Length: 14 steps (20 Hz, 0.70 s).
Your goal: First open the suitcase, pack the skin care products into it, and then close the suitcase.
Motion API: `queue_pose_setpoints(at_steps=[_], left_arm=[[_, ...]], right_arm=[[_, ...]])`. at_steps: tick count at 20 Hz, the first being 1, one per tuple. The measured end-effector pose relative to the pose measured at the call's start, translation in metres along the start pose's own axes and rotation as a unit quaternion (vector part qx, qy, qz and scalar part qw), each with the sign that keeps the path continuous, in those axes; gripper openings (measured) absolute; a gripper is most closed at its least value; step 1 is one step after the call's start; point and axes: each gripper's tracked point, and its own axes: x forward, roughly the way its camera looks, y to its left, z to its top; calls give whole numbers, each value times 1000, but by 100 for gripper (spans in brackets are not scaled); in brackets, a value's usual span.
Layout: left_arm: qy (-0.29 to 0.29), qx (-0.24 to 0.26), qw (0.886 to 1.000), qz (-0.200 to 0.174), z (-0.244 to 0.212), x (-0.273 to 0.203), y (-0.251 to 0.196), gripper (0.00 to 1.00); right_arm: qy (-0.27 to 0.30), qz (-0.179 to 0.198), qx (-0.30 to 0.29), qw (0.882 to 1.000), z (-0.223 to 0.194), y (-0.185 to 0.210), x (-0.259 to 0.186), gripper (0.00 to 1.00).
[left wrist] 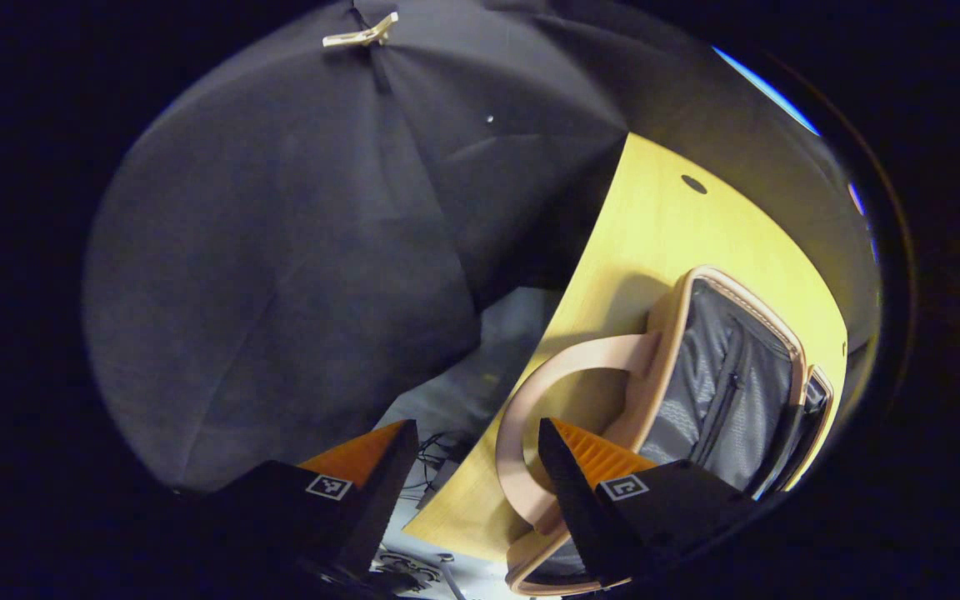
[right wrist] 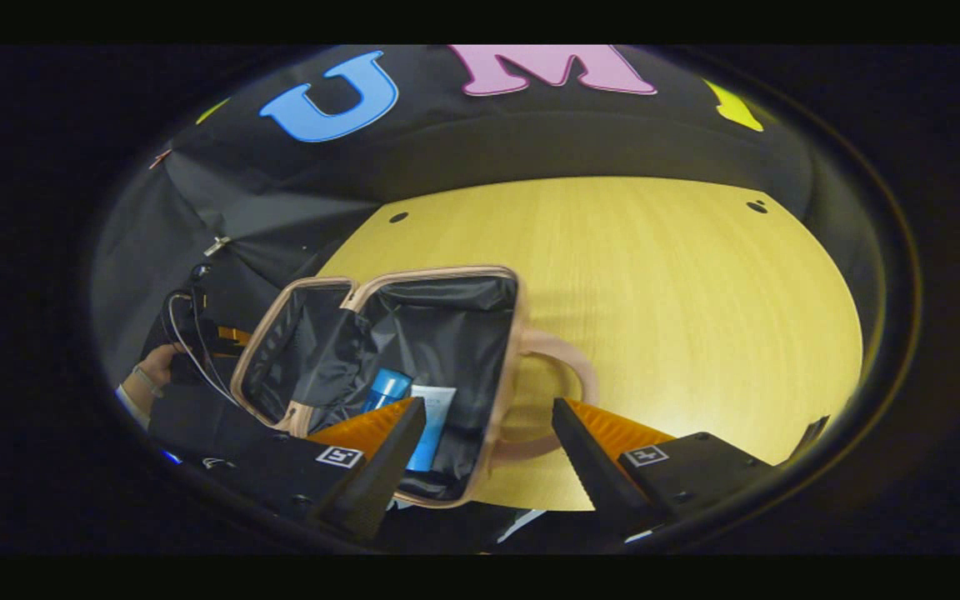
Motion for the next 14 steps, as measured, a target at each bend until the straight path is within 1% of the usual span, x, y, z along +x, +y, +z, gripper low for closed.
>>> queue_pose_setpoints(at_steps=[1,3,4,5,6,7,8,9,10,12,14], left_arm=[[7,-7,1000,-1,-2,6,1,92],[18,-17,1000,-7,-6,16,-1,86],[18,-28,999,-25,-4,16,-8,76],[16,-36,999,-36,-1,17,-13,71],[15,-32,999,-28,-1,12,-13,55],[14,-17,1000,-21,-1,15,-10,39],[6,-3,1000,-18,2,14,-10,34],[-2,4,1000,-25,8,4,-17,20],[-12,7,999,-36,12,-4,-22,16],[-26,16,998,-60,17,-25,-33,12],[-52,45,995,-70,29,-50,-37,11]], right_arm=[[0,-8,6,1000,-1,-7,-4,96],[-1,-17,19,1000,-3,-15,-8,96],[0,-19,23,1000,-4,-18,-9,96],[-2,-21,24,999,-4,-21,-11,96],[-4,-22,24,999,-3,-22,-12,96],[-6,-23,23,999,-3,-22,-13,96],[-7,-23,24,999,-3,-24,-12,96],[-8,-21,23,999,-4,-27,-13,96],[-8,-18,22,1000,-5,-26,-14,96],[-10,-13,14,1000,-6,-19,-15,96],[-11,-1,10,1000,-7,-7,-13,97]])
